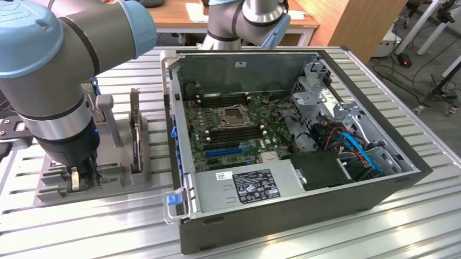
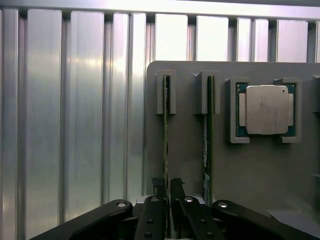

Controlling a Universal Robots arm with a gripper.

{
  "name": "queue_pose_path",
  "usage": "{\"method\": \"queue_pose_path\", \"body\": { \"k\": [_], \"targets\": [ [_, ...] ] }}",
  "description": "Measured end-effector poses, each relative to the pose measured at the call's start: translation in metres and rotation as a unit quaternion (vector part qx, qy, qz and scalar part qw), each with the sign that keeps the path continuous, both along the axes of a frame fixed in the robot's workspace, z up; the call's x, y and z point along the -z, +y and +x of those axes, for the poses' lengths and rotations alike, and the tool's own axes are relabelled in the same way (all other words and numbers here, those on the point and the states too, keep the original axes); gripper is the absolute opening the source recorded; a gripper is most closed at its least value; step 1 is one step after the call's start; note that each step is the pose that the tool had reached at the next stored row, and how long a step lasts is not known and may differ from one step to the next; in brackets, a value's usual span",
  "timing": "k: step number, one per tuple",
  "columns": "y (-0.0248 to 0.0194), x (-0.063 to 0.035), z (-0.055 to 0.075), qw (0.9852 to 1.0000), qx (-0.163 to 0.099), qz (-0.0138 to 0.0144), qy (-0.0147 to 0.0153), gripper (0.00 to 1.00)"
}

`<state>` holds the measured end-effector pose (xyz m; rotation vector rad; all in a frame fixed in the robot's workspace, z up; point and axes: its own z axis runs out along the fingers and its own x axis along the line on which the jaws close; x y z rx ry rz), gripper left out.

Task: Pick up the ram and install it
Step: 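Pick up the ram and move it above insertion slot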

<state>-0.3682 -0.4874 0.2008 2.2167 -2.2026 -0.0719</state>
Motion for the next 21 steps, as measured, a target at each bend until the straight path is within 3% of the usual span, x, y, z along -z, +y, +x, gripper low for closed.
{"method": "queue_pose_path", "body": {
  "k": [8, 10, 21],
  "targets": [
    [0.0000, 0.0000, 0.0000, 1.0000, 0.000, 0.0000, 0.0000, 0.18],
    [0.0000, 0.0000, 0.0000, 1.0000, 0.000, 0.0000, 0.0000, 0.11],
    [0.0000, 0.0000, 0.0000, 1.0000, 0.000, 0.0000, 0.0000, 0.11]
  ]
}}
